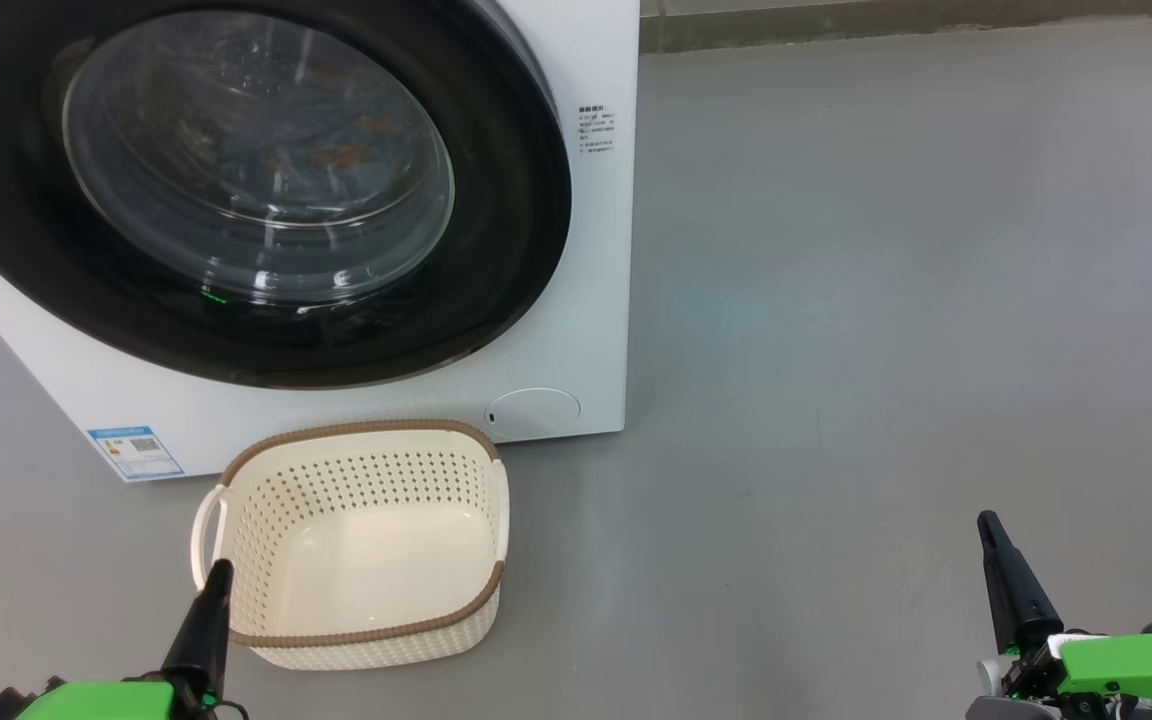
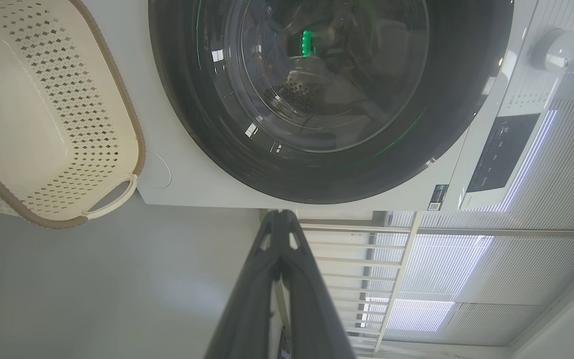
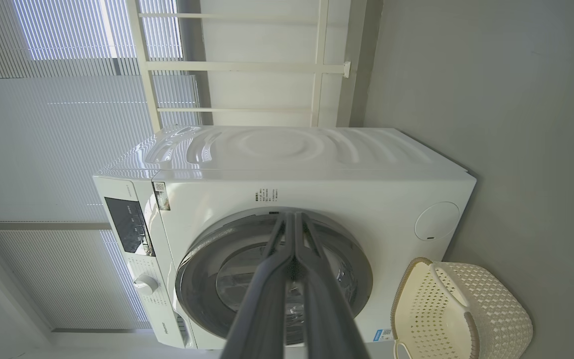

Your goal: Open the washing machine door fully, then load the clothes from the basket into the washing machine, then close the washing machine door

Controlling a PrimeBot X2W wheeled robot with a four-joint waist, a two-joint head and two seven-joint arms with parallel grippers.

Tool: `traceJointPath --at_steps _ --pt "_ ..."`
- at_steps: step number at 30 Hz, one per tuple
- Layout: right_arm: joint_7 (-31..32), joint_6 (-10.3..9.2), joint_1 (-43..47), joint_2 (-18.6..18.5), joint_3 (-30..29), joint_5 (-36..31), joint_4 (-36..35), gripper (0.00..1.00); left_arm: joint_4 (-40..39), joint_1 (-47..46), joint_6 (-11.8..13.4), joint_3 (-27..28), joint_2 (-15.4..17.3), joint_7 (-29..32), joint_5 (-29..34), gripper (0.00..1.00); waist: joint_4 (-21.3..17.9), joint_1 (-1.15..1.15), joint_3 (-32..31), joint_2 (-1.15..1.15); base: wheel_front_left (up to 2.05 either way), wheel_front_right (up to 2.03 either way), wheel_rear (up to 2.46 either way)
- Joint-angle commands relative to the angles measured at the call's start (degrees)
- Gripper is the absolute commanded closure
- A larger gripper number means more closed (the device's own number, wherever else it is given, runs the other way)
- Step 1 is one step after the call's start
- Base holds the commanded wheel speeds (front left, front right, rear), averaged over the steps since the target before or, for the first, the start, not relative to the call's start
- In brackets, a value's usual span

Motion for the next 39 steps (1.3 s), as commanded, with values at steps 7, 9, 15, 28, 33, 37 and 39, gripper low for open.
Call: traceJointPath --at_steps 7,9,15,28,33,37,39 --pt "0.4 -0.06 -2.3 -0.7 1.3 0.2 -1.4 1.0 -1.0 -2.3 -0.2 1.7 0.7 0.4 -0.4 1.0 0.0 0.0 0.0 0.0 0.0 0.0 0.0" --pt "0.4 -0.06 -2.3 -0.7 1.3 0.2 -1.4 1.0 -1.0 -2.3 -0.2 1.7 0.7 0.4 -0.4 1.0 0.0 0.0 0.0 0.0 0.0 0.0 0.0" --pt "0.4 -0.06 -2.3 -0.7 1.3 0.2 -1.4 1.0 -1.0 -2.3 -0.2 1.7 0.7 0.4 -0.4 1.0 0.0 0.0 0.0 0.0 0.0 0.0 0.0" --pt "0.4 -0.06 -2.3 -0.7 1.3 0.2 -1.4 1.0 -1.0 -2.3 -0.2 1.7 0.7 0.4 -0.4 1.0 0.0 0.0 0.0 0.0 0.0 0.0 0.0" --pt "0.4 -0.06 -2.3 -0.7 1.3 0.2 -1.4 1.0 -1.0 -2.3 -0.2 1.7 0.7 0.4 -0.4 1.0 0.0 0.0 0.0 0.0 0.0 0.0 0.0" --pt "0.4 -0.06 -2.3 -0.7 1.3 0.2 -1.4 1.0 -1.0 -2.3 -0.2 1.7 0.7 0.4 -0.4 1.0 0.0 0.0 0.0 0.0 0.0 0.0 0.0" --pt "0.4 -0.06 -2.3 -0.7 1.3 0.2 -1.4 1.0 -1.0 -2.3 -0.2 1.7 0.7 0.3 -0.4 1.0 0.0 0.0 0.0 0.0 0.0 0.0 0.0"
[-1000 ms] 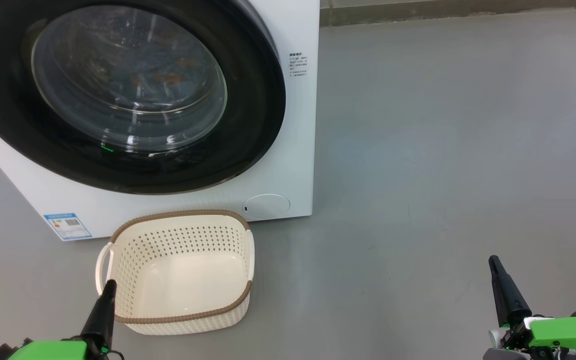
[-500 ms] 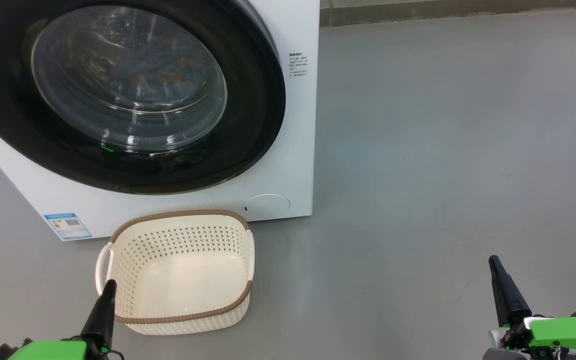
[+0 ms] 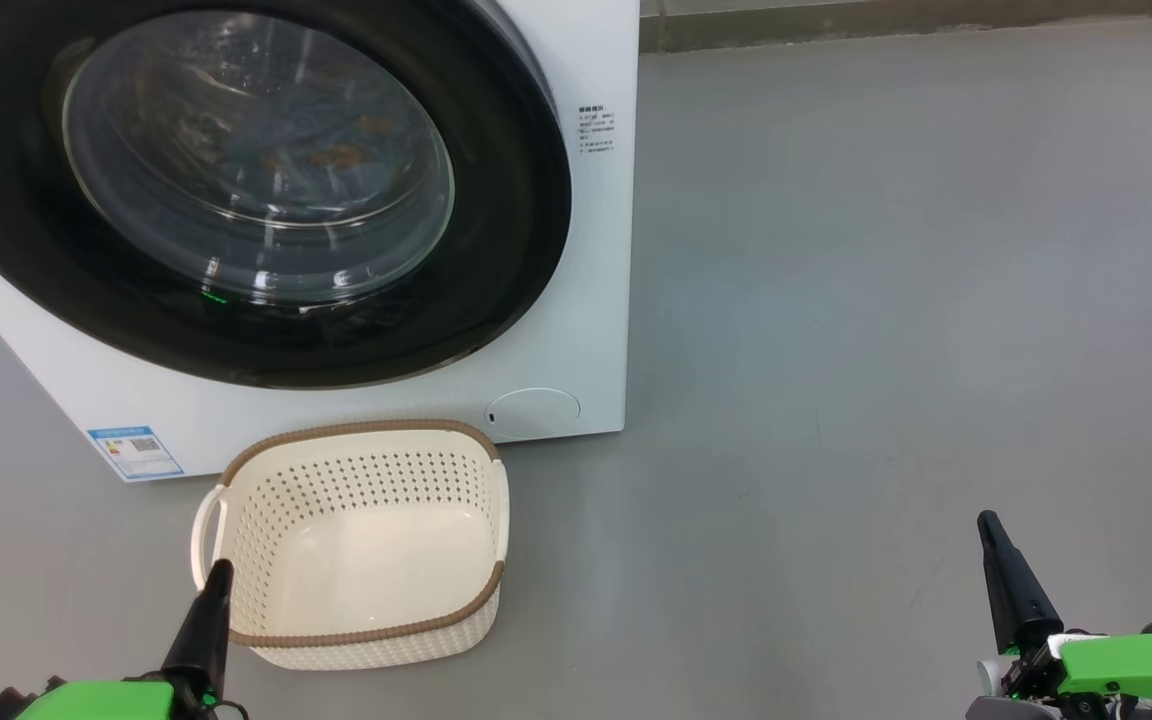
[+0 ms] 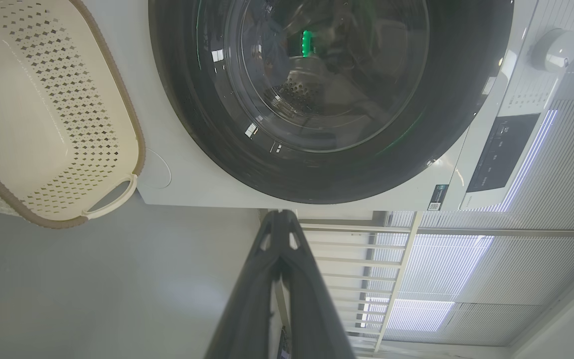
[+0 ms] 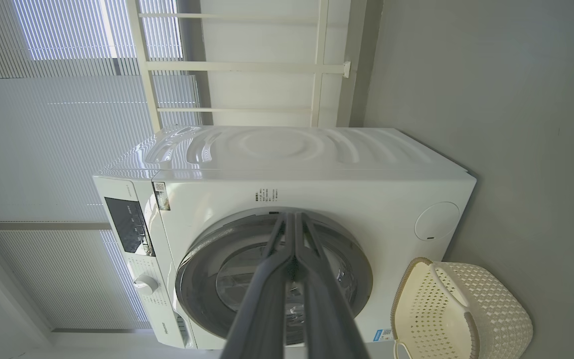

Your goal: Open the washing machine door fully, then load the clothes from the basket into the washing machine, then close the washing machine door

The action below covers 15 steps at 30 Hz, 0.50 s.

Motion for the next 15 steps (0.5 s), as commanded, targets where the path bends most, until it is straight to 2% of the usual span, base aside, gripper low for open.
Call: traceJointPath --at_steps 1,15 --pt "0.4 -0.06 -2.3 -0.7 1.4 0.2 -1.4 1.0 -1.0 -2.3 -0.2 1.7 0.7 0.3 -0.4 1.0 0.0 0.0 0.0 0.0 0.0 0.0 0.0" --pt "0.4 -0.06 -2.3 -0.7 1.4 0.2 -1.4 1.0 -1.0 -2.3 -0.2 1.7 0.7 0.3 -0.4 1.0 0.0 0.0 0.0 0.0 0.0 0.0 0.0"
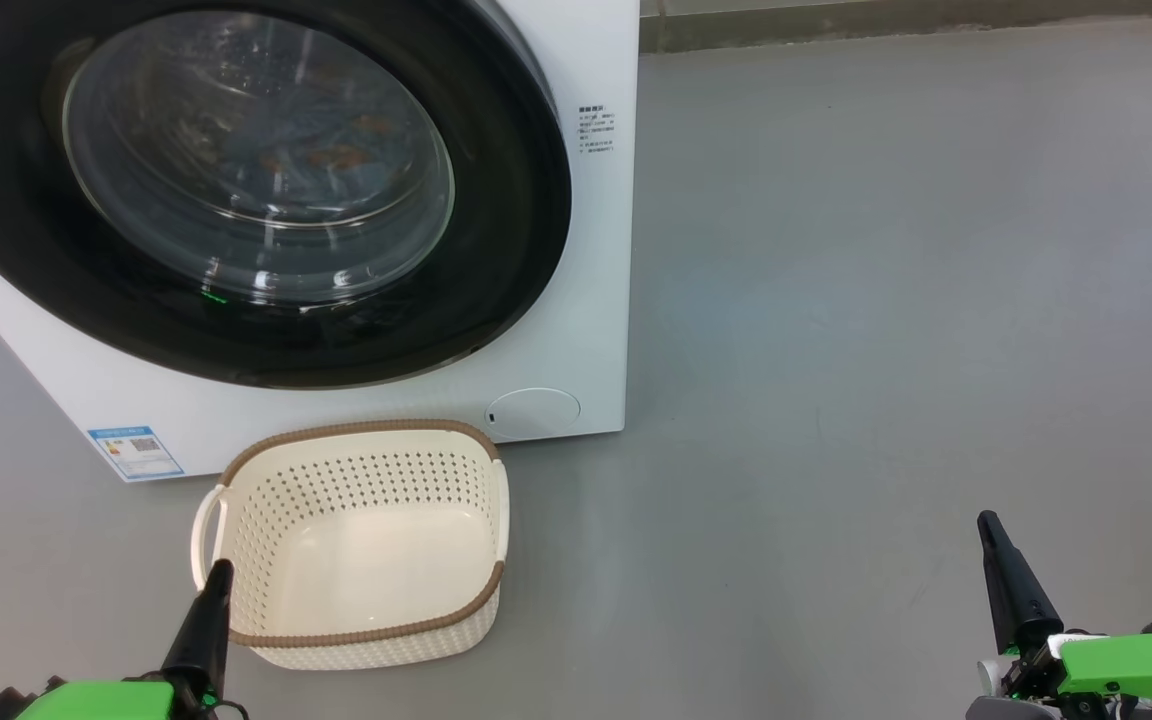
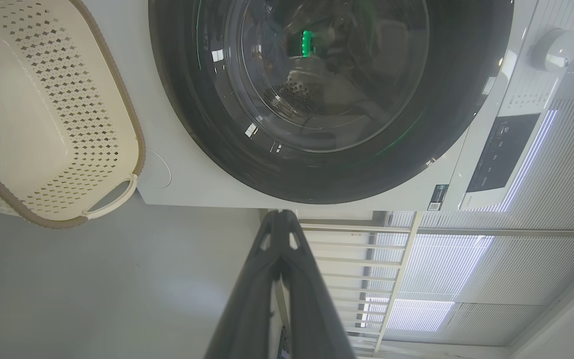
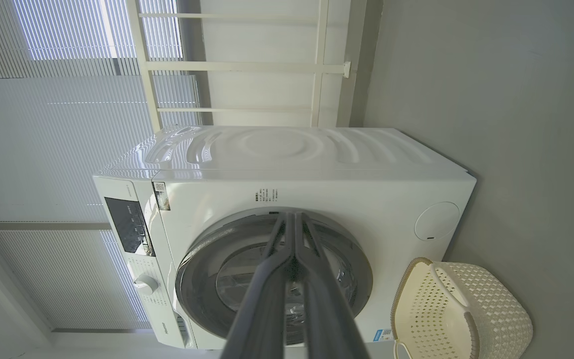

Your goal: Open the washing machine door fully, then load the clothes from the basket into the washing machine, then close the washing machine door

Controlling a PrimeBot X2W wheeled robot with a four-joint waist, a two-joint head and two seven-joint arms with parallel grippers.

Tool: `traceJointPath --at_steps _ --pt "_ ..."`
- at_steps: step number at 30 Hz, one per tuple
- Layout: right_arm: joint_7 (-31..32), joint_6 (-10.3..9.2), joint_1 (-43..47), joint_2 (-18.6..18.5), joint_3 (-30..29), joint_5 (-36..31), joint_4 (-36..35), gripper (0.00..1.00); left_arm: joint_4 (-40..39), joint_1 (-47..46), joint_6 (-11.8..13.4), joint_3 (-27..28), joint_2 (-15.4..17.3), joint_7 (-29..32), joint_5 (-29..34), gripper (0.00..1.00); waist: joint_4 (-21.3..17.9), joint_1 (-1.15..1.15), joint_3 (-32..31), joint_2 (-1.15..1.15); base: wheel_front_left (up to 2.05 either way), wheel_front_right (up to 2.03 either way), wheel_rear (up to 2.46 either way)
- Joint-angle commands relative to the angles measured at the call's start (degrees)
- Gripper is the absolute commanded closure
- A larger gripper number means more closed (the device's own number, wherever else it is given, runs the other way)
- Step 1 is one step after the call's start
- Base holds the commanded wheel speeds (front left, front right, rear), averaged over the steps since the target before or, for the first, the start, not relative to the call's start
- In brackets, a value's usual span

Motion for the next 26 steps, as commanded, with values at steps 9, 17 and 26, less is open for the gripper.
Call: traceJointPath --at_steps 9,17,26 --pt "0.4 -0.06 -2.3 -0.7 1.4 0.2 -1.4 1.0 -1.0 -2.3 -0.2 1.7 0.7 0.3 -0.4 1.0 0.0 0.0 0.0 0.0 0.0 0.0 0.0" --pt "0.4 -0.06 -2.3 -0.7 1.4 0.2 -1.4 1.0 -1.0 -2.3 -0.2 1.7 0.7 0.3 -0.4 1.0 0.0 0.0 0.0 0.0 0.0 0.0 0.0" --pt "0.4 -0.06 -2.3 -0.7 1.4 0.2 -1.4 1.0 -1.0 -2.3 -0.2 1.7 0.7 0.3 -0.4 1.0 0.0 0.0 0.0 0.0 0.0 0.0 0.0"
